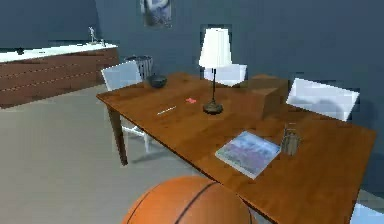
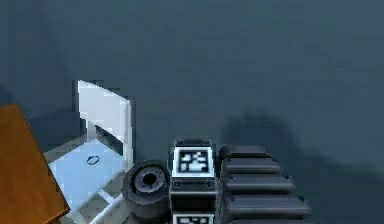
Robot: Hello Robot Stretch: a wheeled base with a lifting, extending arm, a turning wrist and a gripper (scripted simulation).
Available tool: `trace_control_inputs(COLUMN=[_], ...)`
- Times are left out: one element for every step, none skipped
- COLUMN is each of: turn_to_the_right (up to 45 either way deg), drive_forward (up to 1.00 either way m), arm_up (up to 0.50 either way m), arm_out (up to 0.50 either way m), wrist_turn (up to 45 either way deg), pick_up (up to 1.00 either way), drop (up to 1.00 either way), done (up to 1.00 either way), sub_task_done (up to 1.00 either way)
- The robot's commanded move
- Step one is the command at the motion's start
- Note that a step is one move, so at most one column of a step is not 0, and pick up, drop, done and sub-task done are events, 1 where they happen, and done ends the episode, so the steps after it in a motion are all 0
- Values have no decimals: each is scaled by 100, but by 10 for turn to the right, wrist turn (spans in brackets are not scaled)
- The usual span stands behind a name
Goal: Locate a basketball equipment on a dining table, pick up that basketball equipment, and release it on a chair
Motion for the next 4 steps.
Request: trace_control_inputs(turn_to_the_right=[-330,0,0,0], drive_forward=[0,0,0,0], arm_up=[0,0,0,0], arm_out=[0,48,0,0], wrist_turn=[0,0,450,450], pick_up=[0,0,0,0], drop=[0,0,0,0], done=[0,0,0,0], sub_task_done=[0,0,0,0])
